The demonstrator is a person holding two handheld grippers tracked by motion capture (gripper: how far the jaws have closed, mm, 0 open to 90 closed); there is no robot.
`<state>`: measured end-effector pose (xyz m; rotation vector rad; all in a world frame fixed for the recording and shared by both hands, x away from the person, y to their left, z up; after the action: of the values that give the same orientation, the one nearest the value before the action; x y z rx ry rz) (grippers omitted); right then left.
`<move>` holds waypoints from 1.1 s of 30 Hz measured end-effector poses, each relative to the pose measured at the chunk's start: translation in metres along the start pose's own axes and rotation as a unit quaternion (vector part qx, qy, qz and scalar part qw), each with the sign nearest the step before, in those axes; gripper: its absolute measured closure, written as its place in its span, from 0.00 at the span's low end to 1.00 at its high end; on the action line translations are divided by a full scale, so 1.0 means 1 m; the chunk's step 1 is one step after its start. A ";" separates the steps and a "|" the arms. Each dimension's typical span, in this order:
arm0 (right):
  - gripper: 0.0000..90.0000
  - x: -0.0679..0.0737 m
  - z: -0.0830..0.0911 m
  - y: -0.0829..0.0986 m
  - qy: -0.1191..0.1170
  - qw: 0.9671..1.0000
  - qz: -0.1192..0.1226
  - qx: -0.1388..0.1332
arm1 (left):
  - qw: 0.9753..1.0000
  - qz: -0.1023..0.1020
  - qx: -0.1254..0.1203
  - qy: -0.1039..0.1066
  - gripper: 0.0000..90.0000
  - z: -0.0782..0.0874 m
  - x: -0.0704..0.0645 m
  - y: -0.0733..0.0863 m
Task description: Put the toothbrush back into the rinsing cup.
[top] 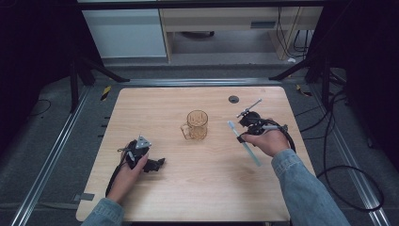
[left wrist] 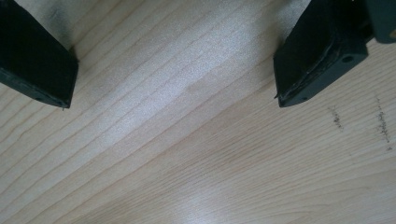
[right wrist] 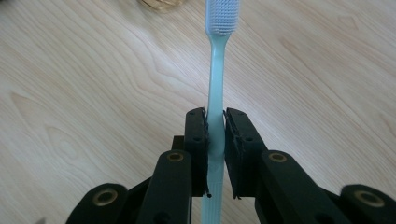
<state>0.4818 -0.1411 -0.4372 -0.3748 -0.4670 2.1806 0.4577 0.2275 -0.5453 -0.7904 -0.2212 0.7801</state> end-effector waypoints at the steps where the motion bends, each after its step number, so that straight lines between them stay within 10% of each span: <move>1: 0.88 0.003 0.000 -0.002 -0.003 1.000 0.003 -0.007 | 1.000 0.000 0.000 0.001 0.00 0.000 0.000 0.000; 33: 0.88 0.075 0.003 -0.038 -0.021 0.989 0.025 -0.144 | 1.000 -0.001 -0.001 0.002 0.00 0.000 0.000 0.000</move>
<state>0.4625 -0.0601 -0.4248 -0.5010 -0.8091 2.1752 0.4581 0.2272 -0.5453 -0.7935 -0.2181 0.7766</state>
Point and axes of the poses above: each handheld gripper's, and its own axes: z roughly backward along the jaws, y roughly out of its underside, x roughly to its left, the point moved 5 cm from there along -z, roughly forward along the jaws, and after that the axes turned 10 degrees about y, right-handed, at the moved point
